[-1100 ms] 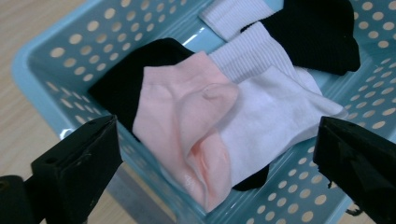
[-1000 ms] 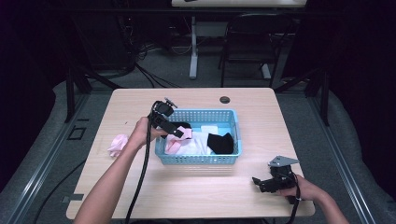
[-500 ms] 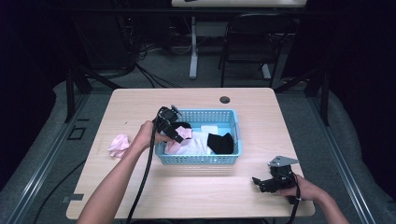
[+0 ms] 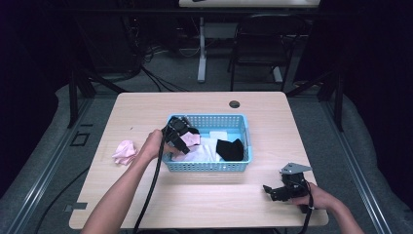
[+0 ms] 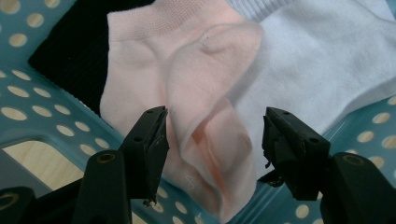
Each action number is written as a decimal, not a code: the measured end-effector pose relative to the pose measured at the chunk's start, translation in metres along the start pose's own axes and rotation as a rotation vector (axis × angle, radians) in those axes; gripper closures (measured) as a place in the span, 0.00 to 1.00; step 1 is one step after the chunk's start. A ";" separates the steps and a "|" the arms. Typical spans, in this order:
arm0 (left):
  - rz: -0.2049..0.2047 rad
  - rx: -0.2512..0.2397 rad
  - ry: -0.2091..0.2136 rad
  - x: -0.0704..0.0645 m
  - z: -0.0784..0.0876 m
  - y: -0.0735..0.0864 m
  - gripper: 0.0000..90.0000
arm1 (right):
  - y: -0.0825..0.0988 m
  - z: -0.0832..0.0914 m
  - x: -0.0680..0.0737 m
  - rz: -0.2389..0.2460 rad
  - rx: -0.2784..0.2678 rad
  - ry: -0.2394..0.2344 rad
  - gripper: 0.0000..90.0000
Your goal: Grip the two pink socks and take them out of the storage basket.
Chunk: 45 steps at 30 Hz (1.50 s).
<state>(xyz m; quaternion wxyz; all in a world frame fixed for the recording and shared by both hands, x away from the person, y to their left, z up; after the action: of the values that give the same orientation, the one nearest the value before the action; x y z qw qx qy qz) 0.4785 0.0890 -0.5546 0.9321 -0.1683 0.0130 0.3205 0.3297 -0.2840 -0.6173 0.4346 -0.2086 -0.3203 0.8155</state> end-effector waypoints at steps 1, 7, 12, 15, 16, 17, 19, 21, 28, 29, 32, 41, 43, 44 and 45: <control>-0.001 0.007 -0.003 0.000 -0.001 0.000 0.45 | 0.000 0.000 0.000 0.000 0.000 0.000 0.00; -0.004 0.043 -0.016 -0.002 -0.003 0.000 0.53 | 0.000 0.000 0.000 0.001 -0.003 0.001 0.00; 0.001 0.070 -0.032 -0.002 -0.005 0.001 0.59 | 0.000 0.000 0.000 0.000 -0.003 0.003 0.00; 0.006 0.087 -0.040 -0.002 -0.006 0.001 0.67 | 0.000 0.000 0.000 -0.006 -0.005 -0.002 0.00; 0.006 0.087 -0.040 -0.002 -0.006 0.001 0.70 | 0.000 0.000 0.000 -0.006 -0.005 -0.002 0.00; 0.006 0.092 -0.045 -0.002 -0.006 0.001 0.70 | 0.000 0.000 0.000 0.000 0.001 0.001 0.00; 0.005 0.099 -0.047 -0.003 -0.006 0.001 0.82 | 0.000 0.000 0.000 0.000 0.001 0.001 0.00; 0.000 0.096 -0.041 -0.004 -0.006 0.001 0.85 | 0.000 0.000 0.000 0.000 0.000 0.000 0.00; -0.007 0.070 -0.030 -0.007 0.001 0.001 0.95 | 0.000 0.000 0.000 -0.001 -0.001 0.001 0.00; -0.009 0.065 -0.032 -0.007 0.003 0.000 0.95 | 0.000 0.000 0.000 0.001 -0.002 0.001 0.00; -0.015 0.049 -0.032 -0.008 0.009 0.000 0.96 | 0.000 0.000 0.000 0.001 -0.002 0.001 0.00; -0.041 -0.025 -0.025 -0.012 0.033 -0.005 0.97 | 0.000 0.000 0.000 -0.002 -0.002 0.001 0.00; -0.048 -0.037 -0.029 -0.013 0.038 -0.006 0.97 | 0.000 0.000 0.000 0.001 -0.002 0.001 0.00; -0.049 -0.051 -0.038 -0.014 0.041 -0.007 0.97 | 0.000 0.000 0.000 0.001 -0.002 0.001 0.00; -0.051 -0.064 -0.040 -0.014 0.044 -0.007 0.97 | 0.000 0.000 0.000 0.001 -0.002 0.000 0.00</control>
<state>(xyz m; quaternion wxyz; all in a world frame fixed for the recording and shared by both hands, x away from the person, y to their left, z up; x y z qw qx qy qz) 0.4681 0.0892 -0.5093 0.9342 -0.1919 -0.0201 0.3001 0.3298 -0.2840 -0.6174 0.4341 -0.2094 -0.3211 0.8152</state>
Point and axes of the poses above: each handheld gripper's, and its own axes: z roughly backward along the jaws, y roughly out of its underside, x roughly to its left, the point moved 4 cm from there along -z, roughly forward along the jaws, and after that the axes turned 5 degrees about y, right-handed, at the moved point
